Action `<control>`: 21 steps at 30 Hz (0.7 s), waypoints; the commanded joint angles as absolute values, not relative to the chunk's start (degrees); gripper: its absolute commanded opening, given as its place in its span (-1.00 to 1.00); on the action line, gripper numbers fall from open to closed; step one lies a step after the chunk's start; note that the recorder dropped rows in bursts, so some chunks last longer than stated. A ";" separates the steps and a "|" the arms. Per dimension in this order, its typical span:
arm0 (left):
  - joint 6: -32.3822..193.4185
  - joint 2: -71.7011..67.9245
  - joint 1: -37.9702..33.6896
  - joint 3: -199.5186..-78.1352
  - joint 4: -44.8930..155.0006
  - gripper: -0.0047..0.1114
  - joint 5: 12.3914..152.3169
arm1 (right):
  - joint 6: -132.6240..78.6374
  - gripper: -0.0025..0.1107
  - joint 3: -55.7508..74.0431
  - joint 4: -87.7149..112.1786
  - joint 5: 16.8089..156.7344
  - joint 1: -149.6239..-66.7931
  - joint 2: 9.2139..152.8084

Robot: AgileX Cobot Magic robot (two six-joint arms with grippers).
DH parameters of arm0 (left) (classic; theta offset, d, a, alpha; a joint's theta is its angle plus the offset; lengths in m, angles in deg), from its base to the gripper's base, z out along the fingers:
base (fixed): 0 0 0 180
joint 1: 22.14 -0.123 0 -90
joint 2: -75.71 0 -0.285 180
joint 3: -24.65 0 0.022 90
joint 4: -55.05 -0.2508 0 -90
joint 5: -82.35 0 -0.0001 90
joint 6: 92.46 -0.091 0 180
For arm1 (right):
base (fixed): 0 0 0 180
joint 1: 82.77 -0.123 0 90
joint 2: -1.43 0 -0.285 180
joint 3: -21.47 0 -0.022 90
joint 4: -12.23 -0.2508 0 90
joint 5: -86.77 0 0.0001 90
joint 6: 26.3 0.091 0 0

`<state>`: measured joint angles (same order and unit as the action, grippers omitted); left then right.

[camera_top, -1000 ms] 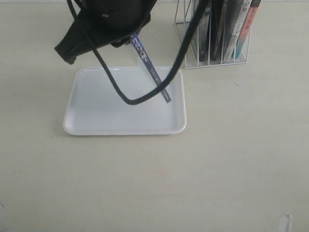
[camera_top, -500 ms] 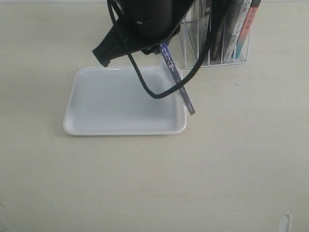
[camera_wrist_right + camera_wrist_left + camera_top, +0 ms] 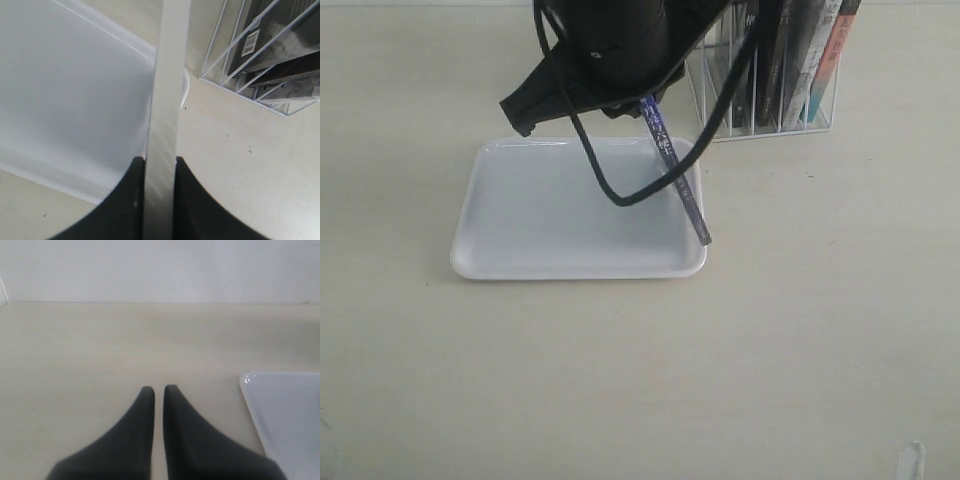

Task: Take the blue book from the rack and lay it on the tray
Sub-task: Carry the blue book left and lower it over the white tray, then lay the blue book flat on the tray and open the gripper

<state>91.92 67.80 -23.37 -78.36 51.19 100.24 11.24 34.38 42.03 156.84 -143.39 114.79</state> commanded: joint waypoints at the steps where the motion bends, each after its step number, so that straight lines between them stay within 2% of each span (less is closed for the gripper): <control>1: 91.80 67.92 -22.92 -78.14 51.07 -0.81 99.89 | 12.15 -0.96 34.12 40.45 156.73 -143.27 118.84; 3: 91.80 67.92 -22.92 -78.14 51.07 -0.81 99.89 | 12.15 -0.94 34.12 39.28 156.73 -143.27 119.69; 5: 91.80 67.92 -22.92 -78.14 51.07 -0.81 99.89 | 12.15 -0.83 34.12 37.94 156.73 -143.27 119.81; 10: 91.80 67.92 -22.92 -78.14 51.07 -0.81 99.89 | 12.15 -0.23 36.01 35.80 156.73 -143.27 119.81; 12: 91.80 67.92 -22.92 -78.14 51.07 -0.81 99.89 | 12.15 -0.09 37.03 34.82 156.73 -143.27 119.81; 21: 91.80 67.92 -22.92 -78.14 51.07 -0.81 99.89 | 10.01 -0.07 44.77 23.58 156.73 -143.27 119.81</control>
